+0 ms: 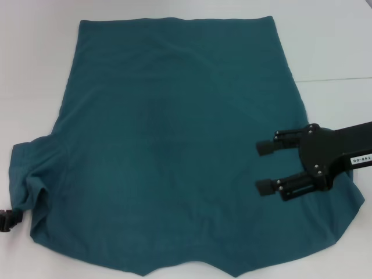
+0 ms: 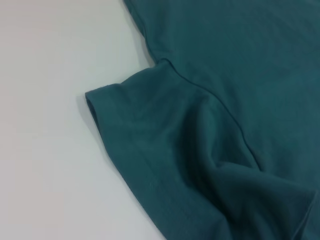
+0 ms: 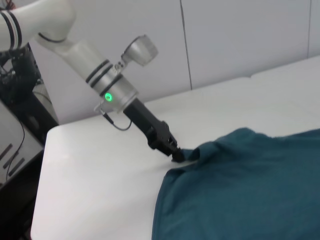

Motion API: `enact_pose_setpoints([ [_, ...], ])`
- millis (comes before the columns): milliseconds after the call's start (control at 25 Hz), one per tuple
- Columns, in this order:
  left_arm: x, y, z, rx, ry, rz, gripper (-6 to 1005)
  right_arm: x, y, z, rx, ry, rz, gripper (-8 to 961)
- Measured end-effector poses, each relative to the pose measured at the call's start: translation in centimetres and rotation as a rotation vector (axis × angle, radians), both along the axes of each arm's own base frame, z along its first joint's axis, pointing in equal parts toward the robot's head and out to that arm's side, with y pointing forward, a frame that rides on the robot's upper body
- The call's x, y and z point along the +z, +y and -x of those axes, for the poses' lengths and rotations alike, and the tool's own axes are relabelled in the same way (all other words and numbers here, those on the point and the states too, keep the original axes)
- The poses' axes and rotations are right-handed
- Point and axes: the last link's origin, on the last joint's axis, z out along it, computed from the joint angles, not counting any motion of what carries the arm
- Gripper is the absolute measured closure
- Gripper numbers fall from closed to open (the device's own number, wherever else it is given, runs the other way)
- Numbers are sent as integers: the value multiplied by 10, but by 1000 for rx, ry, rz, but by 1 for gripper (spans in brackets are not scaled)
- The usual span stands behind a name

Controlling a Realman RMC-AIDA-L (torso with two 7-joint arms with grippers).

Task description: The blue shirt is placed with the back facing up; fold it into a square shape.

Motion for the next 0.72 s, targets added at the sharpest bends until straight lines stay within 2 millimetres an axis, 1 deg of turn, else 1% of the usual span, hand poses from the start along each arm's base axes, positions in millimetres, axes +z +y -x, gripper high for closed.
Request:
enact_pose_setpoints([
  [120,1,1,-2,3,-8,-5,924,3,0,0,4,21,-12,39],
  [280,10,8,-10,-16,-8,-35,921,5,-1,0,3,35,-23,39],
  [480,22,19,-30,-72,-19,-67,925,5,-3,-2,-6,46,-26,38],
  [720,27,32,-52,-130,-18,-84,928,6,-7,-7,-17,72,-41,38],
])
